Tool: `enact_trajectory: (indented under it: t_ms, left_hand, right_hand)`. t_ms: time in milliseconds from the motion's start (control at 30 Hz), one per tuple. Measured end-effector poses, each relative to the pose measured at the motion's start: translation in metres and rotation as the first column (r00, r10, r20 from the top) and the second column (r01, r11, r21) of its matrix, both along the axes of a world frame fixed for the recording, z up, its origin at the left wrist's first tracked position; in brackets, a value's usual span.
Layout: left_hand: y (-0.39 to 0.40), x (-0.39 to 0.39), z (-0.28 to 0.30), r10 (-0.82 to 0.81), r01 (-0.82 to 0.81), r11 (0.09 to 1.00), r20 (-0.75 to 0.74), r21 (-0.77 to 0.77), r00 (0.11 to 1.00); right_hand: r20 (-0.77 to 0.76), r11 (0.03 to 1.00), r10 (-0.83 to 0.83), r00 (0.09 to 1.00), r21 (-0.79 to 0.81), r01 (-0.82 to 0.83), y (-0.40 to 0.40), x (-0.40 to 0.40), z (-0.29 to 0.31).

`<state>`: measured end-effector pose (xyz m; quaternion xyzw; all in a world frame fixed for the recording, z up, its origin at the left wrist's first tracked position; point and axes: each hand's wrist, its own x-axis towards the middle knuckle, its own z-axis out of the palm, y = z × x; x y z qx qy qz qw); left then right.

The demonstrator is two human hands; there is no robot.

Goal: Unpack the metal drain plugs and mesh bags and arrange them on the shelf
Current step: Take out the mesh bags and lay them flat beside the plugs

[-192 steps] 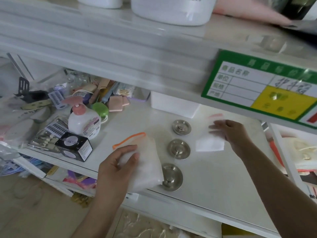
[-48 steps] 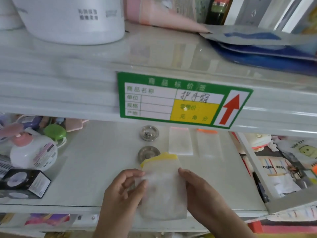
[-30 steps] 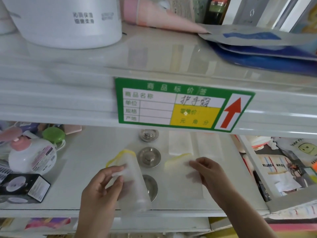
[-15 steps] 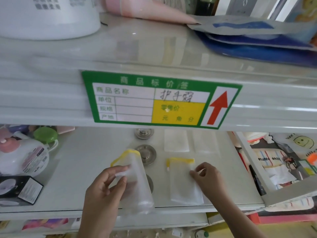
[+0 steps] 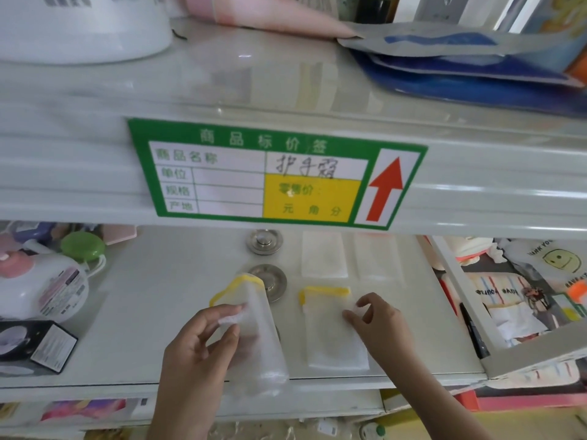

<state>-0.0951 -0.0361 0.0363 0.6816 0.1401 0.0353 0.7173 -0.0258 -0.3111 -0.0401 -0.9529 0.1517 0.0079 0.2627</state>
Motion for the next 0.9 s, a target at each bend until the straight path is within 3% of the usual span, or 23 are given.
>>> enact_trajectory:
  t_ms: [100, 167, 267, 333, 433, 567, 633, 667, 800, 900]
  left_hand:
    - [-0.004, -0.002, 0.001, -0.018, 0.018, 1.0, 0.009, -0.011, 1.0]
    - [-0.012, -0.002, 0.003, -0.053, 0.053, 0.998, 0.014, -0.024, 0.999]
    - [-0.034, -0.003, 0.007, -0.143, 0.143, 0.985, 0.005, -0.099, 0.99]
    - [-0.051, -0.003, 0.008, -0.234, 0.233, 0.966, 0.007, -0.11, 0.972]
    - [-0.072, -0.002, 0.006, -0.294, 0.29, 0.942, 0.002, -0.168, 0.956]
    - [-0.089, 0.003, -0.002, -0.32, 0.3, 0.911, -0.025, -0.283, 0.947]
    - [-0.097, 0.008, -0.009, -0.334, 0.318, 0.917, -0.026, -0.239, 0.942]
    - [-0.102, 0.01, -0.01, -0.354, 0.343, 0.919, -0.025, -0.195, 0.935]
    - [-0.131, 0.021, -0.02, -0.466, 0.465, 0.884, 0.038, 0.041, 0.884]
    - [-0.146, 0.033, -0.031, -0.531, 0.485, 0.786, 0.015, 0.382, 0.847]
  right_hand:
    - [0.154, 1.0, 0.027, 0.988, 0.002, -0.027, 0.005, -0.014, 0.02]
    - [0.162, 0.959, 0.044, 0.986, 0.27, -0.087, 0.016, -0.023, 0.041]
    - [-0.081, 0.648, 0.203, 0.976, 0.758, -0.072, 0.038, -0.037, 0.061]
    - [-0.112, 0.374, 0.305, 0.946, 0.927, -0.011, 0.043, -0.043, 0.065]
    - [-0.131, 0.042, 0.287, 0.949, 0.991, 0.124, 0.026, -0.04, 0.069]
    - [-0.182, -0.156, 0.338, 0.923, 0.957, 0.246, -0.002, -0.041, 0.061]
    - [-0.221, -0.129, 0.281, 0.934, 0.956, 0.265, -0.015, -0.042, 0.053]
    - [-0.228, -0.048, 0.216, 0.949, 0.969, 0.244, -0.022, -0.042, 0.05]
    - [-0.117, 0.502, -0.096, 0.989, 0.852, 0.149, -0.056, -0.028, 0.05]
    - [-0.086, 0.783, -0.146, 0.986, 0.599, 0.168, -0.079, -0.013, 0.047]
